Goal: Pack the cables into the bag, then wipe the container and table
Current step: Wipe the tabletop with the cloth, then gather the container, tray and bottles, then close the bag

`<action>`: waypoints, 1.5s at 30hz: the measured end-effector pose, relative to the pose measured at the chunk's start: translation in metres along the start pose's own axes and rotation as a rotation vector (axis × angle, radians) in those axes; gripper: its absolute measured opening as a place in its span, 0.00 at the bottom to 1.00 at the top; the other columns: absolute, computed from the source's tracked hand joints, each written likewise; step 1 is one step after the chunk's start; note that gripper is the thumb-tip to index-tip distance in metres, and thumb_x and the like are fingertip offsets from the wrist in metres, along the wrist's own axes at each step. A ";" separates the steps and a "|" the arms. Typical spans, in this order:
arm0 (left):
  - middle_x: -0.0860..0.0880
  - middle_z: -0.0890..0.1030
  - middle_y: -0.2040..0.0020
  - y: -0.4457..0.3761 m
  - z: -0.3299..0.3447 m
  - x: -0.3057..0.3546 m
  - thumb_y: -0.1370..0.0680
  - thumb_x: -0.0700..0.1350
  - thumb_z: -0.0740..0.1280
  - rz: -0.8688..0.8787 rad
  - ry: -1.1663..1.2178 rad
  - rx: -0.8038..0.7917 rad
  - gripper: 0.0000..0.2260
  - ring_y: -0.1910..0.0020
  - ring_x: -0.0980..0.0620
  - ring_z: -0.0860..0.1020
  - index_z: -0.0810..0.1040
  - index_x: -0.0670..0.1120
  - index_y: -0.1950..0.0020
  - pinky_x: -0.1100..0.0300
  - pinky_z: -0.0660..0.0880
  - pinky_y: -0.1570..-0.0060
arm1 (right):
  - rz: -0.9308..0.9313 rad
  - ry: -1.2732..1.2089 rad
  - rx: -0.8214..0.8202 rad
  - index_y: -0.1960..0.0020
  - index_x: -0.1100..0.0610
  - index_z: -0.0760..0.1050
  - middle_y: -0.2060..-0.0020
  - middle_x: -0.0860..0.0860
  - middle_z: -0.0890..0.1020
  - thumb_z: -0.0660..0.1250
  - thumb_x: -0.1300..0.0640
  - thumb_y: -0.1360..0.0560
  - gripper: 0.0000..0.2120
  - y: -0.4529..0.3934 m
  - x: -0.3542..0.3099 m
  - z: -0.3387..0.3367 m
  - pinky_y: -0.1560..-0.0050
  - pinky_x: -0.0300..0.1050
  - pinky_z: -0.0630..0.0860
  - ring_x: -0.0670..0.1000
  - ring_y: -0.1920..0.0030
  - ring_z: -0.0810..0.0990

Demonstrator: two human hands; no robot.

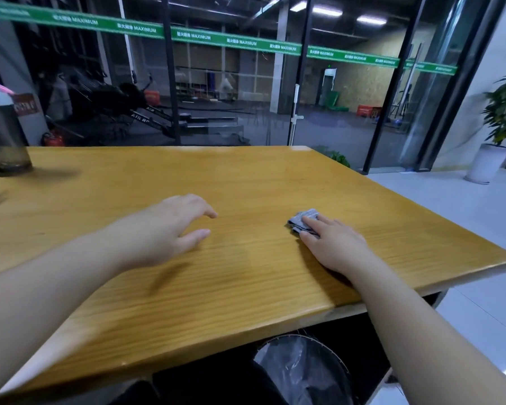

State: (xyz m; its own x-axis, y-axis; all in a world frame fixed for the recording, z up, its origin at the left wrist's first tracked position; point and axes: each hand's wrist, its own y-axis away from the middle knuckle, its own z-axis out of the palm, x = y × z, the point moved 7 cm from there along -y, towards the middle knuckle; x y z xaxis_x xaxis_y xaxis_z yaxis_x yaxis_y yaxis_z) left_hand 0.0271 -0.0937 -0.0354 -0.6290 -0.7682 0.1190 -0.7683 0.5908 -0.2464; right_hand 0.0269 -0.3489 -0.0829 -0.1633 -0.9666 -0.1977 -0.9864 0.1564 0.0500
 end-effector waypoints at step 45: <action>0.46 0.64 0.30 0.206 -0.160 -0.325 0.22 0.52 0.58 -1.054 -0.335 0.185 0.22 0.31 0.43 0.60 0.63 0.47 0.29 0.50 0.60 0.34 | -0.959 -0.535 -0.284 0.30 0.54 0.68 0.35 0.51 0.75 0.60 0.56 0.21 0.19 0.028 -0.491 0.024 0.39 0.43 0.70 0.51 0.41 0.76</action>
State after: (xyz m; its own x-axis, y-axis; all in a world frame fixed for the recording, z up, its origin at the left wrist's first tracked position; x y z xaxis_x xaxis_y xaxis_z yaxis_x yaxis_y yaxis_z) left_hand 0.0541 0.3173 0.0288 0.4105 -0.9069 0.0950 -0.8509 -0.4185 -0.3176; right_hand 0.0791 0.1347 -0.0077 0.6038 -0.4412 -0.6639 -0.6803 -0.7194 -0.1406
